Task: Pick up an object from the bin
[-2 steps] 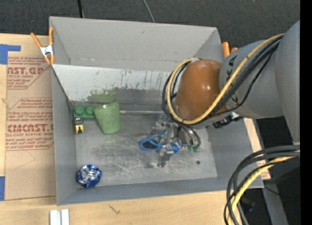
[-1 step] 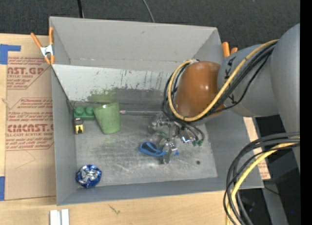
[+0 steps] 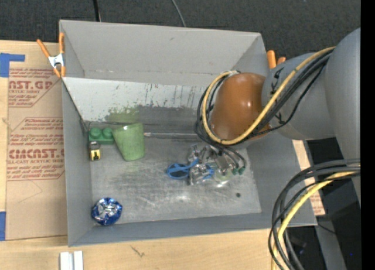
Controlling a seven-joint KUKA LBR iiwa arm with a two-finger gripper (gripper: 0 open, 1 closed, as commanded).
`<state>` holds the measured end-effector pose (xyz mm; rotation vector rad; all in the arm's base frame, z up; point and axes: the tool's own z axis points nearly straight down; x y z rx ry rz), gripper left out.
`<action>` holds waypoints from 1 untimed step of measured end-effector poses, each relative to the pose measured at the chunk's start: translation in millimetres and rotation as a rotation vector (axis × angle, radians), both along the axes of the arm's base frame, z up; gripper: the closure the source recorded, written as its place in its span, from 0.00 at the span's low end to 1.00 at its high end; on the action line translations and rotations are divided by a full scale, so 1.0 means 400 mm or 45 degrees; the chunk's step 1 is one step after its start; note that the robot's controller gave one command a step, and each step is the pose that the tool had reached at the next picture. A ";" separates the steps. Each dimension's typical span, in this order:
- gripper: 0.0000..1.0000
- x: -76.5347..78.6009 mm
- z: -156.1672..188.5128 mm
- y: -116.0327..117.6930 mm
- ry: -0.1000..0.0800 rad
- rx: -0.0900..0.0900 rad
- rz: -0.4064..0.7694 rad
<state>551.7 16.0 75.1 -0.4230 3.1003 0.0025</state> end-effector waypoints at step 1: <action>1.00 -0.012 0.327 -0.028 0.004 -0.006 0.206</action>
Offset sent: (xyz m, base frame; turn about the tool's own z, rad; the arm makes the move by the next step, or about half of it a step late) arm -0.0068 -0.0118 0.1269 -0.1623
